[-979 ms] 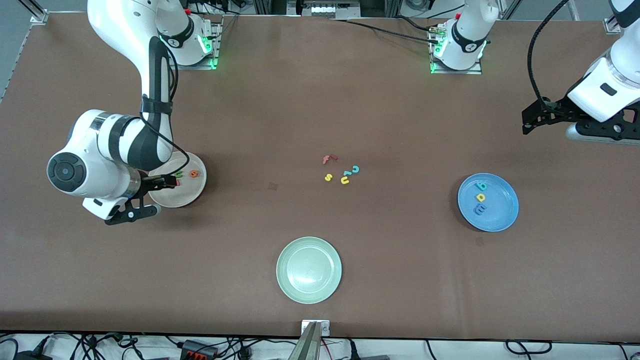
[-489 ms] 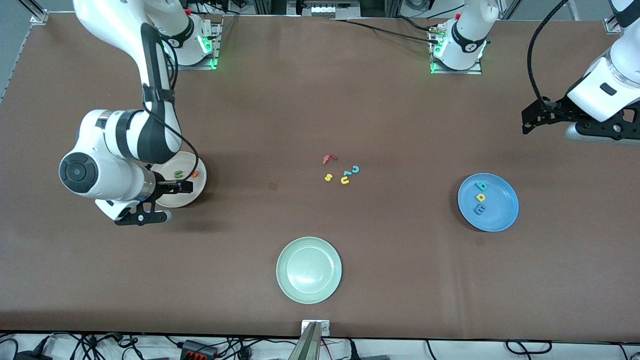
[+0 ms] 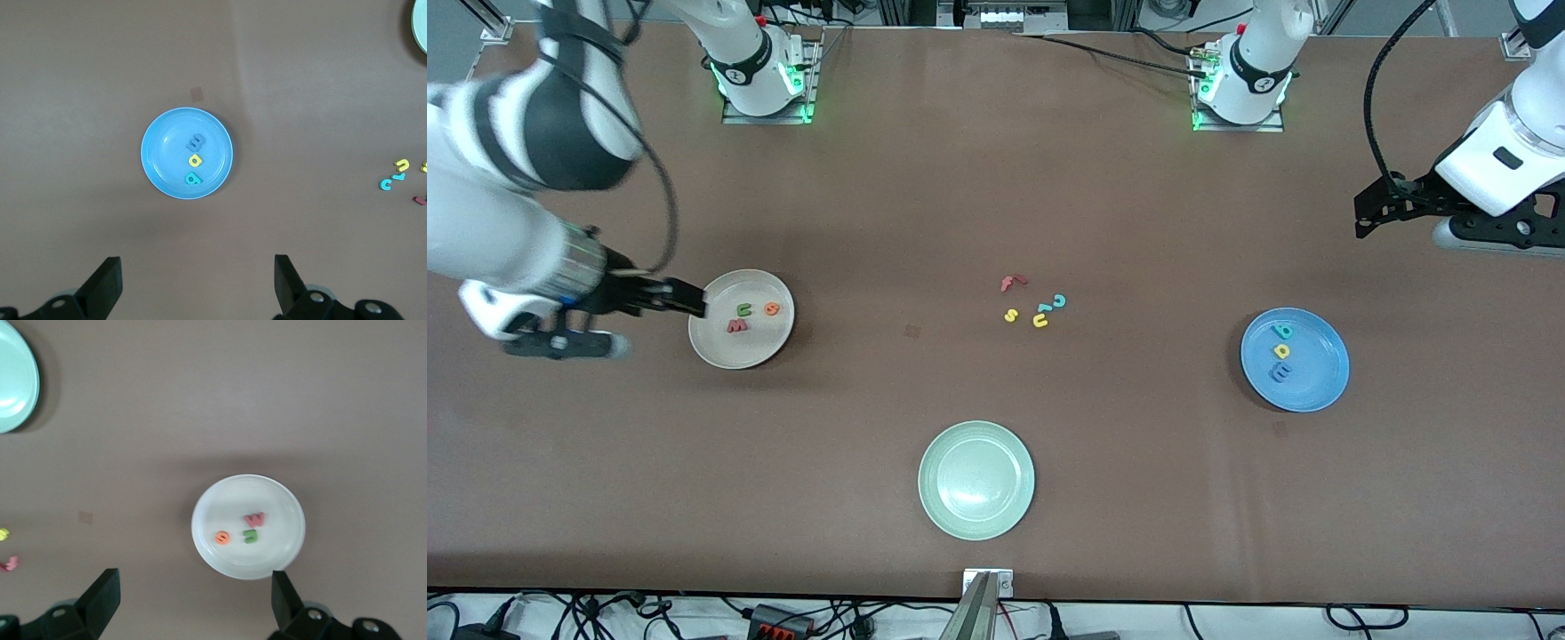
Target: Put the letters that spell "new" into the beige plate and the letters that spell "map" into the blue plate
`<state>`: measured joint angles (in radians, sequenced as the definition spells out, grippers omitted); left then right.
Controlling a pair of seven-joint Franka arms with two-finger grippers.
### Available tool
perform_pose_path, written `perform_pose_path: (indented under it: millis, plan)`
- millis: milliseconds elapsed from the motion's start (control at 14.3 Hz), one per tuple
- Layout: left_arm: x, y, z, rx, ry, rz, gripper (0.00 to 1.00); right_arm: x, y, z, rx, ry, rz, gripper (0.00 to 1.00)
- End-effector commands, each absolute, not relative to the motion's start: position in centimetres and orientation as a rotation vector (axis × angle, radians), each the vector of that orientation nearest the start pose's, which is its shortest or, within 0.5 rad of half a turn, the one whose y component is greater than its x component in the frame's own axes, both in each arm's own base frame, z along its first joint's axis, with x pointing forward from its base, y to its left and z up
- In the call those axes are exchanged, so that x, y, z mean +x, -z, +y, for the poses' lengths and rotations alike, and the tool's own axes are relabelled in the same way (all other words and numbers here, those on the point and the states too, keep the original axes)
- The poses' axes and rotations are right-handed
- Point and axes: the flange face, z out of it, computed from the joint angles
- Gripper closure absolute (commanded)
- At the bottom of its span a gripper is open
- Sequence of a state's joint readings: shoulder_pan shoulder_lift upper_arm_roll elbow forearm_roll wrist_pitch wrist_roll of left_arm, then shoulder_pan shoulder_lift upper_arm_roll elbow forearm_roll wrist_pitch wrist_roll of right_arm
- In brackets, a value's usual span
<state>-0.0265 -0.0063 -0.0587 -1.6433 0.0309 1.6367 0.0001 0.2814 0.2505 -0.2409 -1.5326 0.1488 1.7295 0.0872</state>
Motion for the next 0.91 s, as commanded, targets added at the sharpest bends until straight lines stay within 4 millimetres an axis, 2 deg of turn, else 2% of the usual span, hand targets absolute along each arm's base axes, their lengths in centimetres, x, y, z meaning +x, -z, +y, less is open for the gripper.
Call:
perform_pose_path:
  millis: [0,140,419,489,629,839]
  plan:
    - [55.4,-60.8,-4.6,-3.128,-0.002,0.157,0.0,61.4,-54.7,2.5,-3.077,-0.062,0.146,0.0]
    - [55.4,-60.7,-4.7,-3.128,-0.004,0.157,0.0,60.6,-56.9,0.5,-3.109,0.006,0.156,0.0]
    - [55.3,-60.7,-5.8,-3.127,-0.004,0.181,0.0,60.2,-59.8,-5.8,-3.115,0.087,0.16,0.0]
    - [55.3,-60.7,-5.9,-3.127,-0.004,0.183,0.0,60.0,-60.1,-6.6,-3.114,0.095,0.148,0.0]
    - [55.3,-60.7,-5.9,-3.125,-0.004,0.183,0.0,59.3,-61.2,-6.5,-3.108,0.1,0.145,0.0]
    - [55.3,-60.8,-5.9,-3.125,-0.002,0.181,0.0,58.6,-61.1,-5.7,-3.112,0.047,0.142,0.0]
